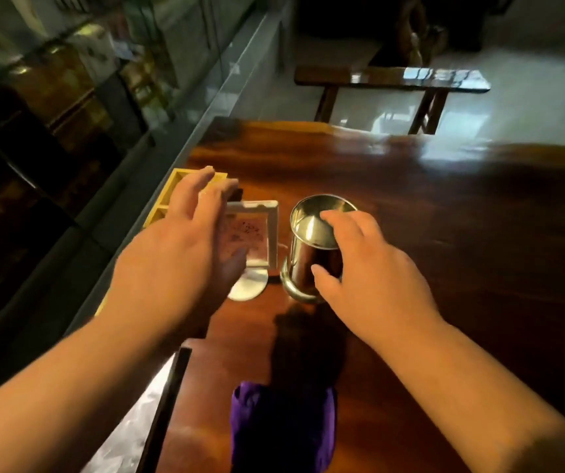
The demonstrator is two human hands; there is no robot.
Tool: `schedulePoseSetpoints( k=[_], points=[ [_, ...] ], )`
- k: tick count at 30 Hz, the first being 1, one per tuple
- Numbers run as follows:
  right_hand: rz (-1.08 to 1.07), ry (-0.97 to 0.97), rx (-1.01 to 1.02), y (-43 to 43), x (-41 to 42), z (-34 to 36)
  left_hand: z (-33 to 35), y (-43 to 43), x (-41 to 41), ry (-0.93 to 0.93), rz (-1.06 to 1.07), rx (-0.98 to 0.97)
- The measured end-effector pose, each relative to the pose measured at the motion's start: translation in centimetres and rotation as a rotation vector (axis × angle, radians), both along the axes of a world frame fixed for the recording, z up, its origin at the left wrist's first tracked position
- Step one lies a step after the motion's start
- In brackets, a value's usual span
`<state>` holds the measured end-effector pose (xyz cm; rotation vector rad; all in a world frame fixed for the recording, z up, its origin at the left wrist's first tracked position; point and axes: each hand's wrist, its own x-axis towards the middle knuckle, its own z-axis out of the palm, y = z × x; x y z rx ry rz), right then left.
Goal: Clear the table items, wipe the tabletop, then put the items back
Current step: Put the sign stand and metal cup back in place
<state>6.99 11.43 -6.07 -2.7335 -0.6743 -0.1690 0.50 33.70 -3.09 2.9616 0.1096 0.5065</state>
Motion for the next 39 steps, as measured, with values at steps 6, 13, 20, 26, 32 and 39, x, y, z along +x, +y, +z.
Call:
schedulePoseSetpoints(
  k=[6,13,20,26,32,39],
  points=[
    [0.072,0.076,-0.058,0.3,2.8,-1.2,-0.6,1.1,3.9,0.174,0.085,0.117],
    [0.066,0.054,-0.025,-4.4,4.0,-1.1,1.0,-3.3,5.7,0.105,0.000,0.084],
    [-0.088,0.035,-0.105,-20.0,5.8,1.8,1.6,-16.8,10.0,0.080,-0.127,0.047],
    [-0.215,0.065,-0.181,-34.3,5.7,2.5,1.4,-30.3,12.6,0.109,-0.237,0.000],
    [-0.284,0.108,-0.193,-42.7,5.3,1.6,0.9,-39.9,13.8,0.135,-0.266,0.010],
    [-0.267,0.143,-0.160,-45.3,5.8,0.3,-0.2,-43.5,14.0,0.115,-0.263,0.022]
  ],
)
